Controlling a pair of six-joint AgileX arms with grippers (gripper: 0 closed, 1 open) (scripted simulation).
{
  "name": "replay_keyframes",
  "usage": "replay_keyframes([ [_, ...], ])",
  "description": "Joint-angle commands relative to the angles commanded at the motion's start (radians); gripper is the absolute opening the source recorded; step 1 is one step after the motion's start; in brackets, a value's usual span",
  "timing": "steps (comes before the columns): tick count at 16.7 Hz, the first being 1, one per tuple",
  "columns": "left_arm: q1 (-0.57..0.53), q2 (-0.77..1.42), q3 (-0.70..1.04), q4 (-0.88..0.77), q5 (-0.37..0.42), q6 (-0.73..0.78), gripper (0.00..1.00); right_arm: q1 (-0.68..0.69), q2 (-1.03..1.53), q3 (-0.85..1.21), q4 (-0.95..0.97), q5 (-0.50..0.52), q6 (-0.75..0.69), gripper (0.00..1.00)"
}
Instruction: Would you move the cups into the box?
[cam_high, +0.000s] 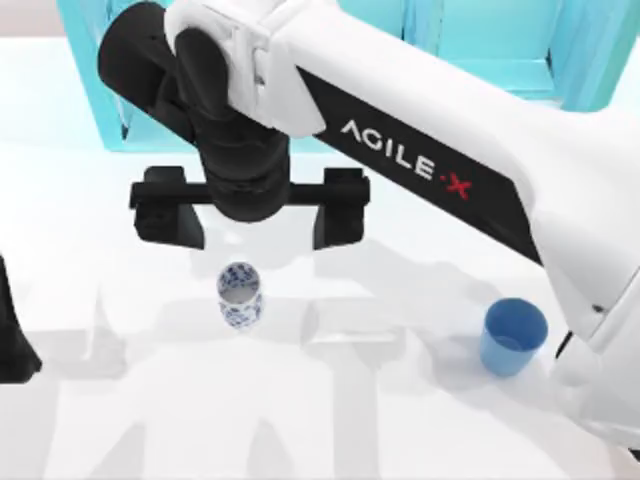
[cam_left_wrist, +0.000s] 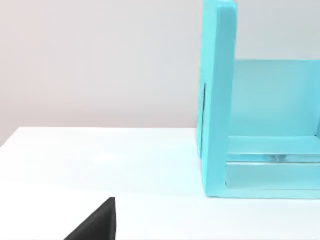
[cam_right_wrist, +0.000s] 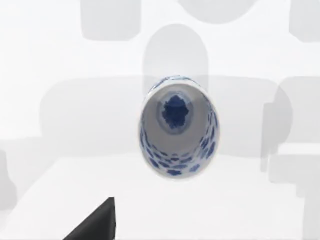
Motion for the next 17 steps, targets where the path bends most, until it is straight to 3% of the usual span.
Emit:
replay_keyframes([
  [9, 0.0, 0.0, 0.0, 0.0, 0.0, 0.0, 1.0, 0.004, 0.028, 0.011, 0.001, 0.0, 0.007, 1.0],
  [17, 0.0, 0.0, 0.0, 0.0, 0.0, 0.0, 1.0, -0.019, 0.04, -0.298, 0.331, -0.003, -0.017, 1.0],
])
